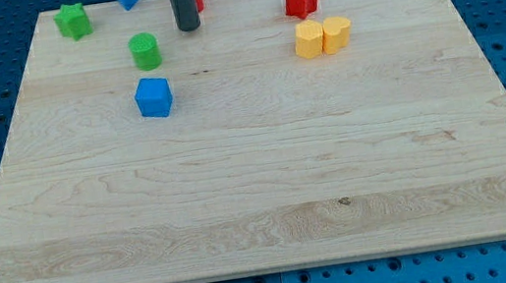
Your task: Move the red circle towards the right side
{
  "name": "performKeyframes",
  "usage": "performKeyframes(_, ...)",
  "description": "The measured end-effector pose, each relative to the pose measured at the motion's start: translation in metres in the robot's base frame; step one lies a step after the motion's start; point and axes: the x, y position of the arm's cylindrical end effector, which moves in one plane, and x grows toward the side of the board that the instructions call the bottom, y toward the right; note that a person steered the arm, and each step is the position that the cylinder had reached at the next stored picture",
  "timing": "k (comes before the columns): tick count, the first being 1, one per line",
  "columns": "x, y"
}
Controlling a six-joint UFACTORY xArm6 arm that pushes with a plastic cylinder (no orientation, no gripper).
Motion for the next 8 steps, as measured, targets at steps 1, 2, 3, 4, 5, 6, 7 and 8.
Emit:
performKeyframes(1, -0.014, -0.003)
performKeyframes(2, -0.014, -0.016)
performKeyframes(3, -0.014, -0.042)
performKeyframes(4, -0.022, -0.051)
performKeyframes(5, -0.033, -0.051)
performKeyframes(6, -0.041, -0.051)
performKeyframes(7, -0.047, -0.049)
performKeyframes(8, -0.047, -0.036)
